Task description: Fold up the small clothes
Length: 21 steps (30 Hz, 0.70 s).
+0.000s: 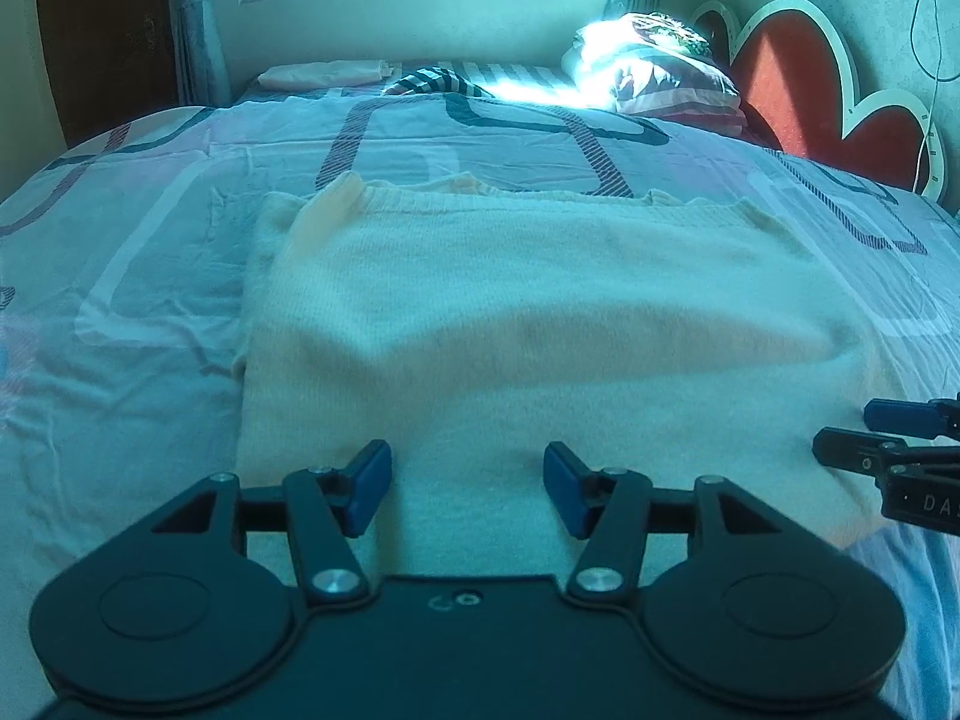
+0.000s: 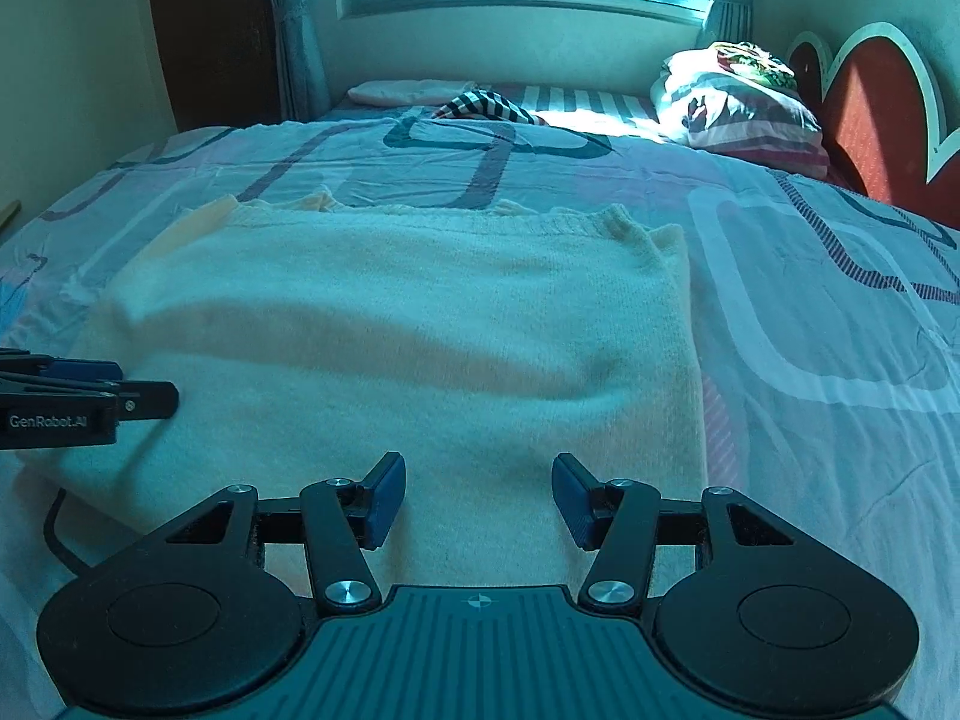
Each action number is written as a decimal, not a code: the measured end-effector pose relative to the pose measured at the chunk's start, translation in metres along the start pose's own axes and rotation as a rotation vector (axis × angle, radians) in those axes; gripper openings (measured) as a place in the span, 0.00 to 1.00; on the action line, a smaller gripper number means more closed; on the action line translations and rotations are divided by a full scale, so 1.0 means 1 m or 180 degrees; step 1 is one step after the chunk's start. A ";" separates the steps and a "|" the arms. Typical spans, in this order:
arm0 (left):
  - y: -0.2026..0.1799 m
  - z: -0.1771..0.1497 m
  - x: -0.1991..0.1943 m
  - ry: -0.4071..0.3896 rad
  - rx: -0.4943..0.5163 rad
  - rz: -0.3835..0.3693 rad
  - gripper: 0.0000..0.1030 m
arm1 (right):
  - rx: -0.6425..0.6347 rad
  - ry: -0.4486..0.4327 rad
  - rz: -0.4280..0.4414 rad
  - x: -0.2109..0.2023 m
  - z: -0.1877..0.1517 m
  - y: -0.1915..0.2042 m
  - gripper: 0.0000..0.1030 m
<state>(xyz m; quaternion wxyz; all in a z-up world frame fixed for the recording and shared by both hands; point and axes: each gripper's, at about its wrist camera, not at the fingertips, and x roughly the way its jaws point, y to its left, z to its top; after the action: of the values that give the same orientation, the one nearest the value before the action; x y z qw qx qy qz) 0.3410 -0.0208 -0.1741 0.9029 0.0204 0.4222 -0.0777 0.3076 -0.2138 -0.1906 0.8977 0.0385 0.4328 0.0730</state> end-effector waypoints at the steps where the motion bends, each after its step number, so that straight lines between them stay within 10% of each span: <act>1: 0.001 -0.003 -0.002 -0.0005 0.0016 0.0005 0.53 | -0.0010 0.0015 -0.0059 0.000 -0.005 -0.004 0.52; 21: 0.000 -0.020 -0.009 -0.0019 0.0135 0.0066 0.63 | 0.0205 0.0126 -0.0380 -0.002 -0.013 -0.003 0.55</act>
<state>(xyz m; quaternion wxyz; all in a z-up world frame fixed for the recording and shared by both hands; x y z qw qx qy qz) 0.3201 -0.0178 -0.1800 0.9043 0.0437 0.4176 -0.0774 0.2964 -0.2169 -0.1978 0.8900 0.0400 0.4541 0.0061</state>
